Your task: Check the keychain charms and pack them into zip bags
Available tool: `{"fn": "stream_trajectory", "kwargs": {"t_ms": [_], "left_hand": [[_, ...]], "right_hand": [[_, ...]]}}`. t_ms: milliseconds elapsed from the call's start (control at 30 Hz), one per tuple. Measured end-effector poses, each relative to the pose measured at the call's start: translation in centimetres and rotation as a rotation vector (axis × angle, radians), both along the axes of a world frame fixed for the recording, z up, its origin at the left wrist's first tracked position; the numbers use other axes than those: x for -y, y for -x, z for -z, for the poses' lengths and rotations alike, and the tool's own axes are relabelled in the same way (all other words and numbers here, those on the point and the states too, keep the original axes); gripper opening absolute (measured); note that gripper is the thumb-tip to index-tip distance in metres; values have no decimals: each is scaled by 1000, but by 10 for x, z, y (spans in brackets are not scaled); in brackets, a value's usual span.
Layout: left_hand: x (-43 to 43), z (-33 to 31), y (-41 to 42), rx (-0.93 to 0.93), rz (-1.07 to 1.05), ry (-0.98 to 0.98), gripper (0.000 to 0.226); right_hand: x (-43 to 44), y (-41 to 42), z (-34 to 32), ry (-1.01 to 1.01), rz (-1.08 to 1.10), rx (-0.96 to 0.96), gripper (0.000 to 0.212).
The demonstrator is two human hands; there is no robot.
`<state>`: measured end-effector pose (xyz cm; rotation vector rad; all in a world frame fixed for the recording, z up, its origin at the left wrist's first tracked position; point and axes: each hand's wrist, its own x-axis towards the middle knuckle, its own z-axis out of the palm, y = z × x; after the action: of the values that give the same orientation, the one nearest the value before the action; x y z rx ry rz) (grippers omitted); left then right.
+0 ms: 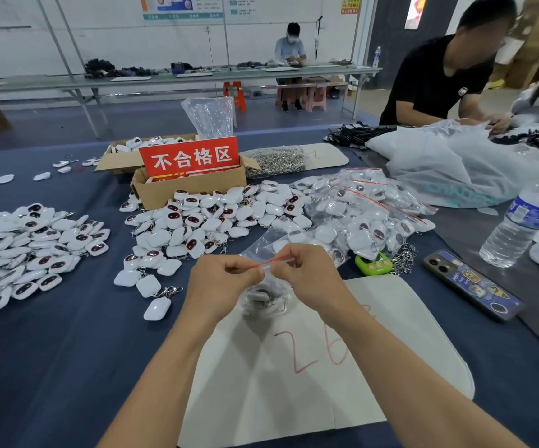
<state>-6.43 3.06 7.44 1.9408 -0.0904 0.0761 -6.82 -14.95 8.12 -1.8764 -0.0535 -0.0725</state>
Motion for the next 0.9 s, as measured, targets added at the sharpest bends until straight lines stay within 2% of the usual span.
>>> {"fn": "stream_trajectory", "kwargs": {"t_ms": [167,300,400,533,700,900], "left_hand": [[0,4,-1,-27,-86,100,9],[-8,4,-3,-16,-89,129,14],[-15,12,-5,-54,-133,159,29],[-15,10,-5,-29,-126,118,22],[-25,10,-8,-44,-158,111,23],[-21,10,-6,-98,-83,186,21]], "right_hand": [[-2,-1,4,-141,26,-28,26],[7,-4,6,-343,58,-70,10],[11,-5,10,-359,80,-104,13],[10,-12,12,-412,114,-109,19],[17,-12,15,-420,-3,-116,20],[15,-13,22,-486,98,-98,25]]}}
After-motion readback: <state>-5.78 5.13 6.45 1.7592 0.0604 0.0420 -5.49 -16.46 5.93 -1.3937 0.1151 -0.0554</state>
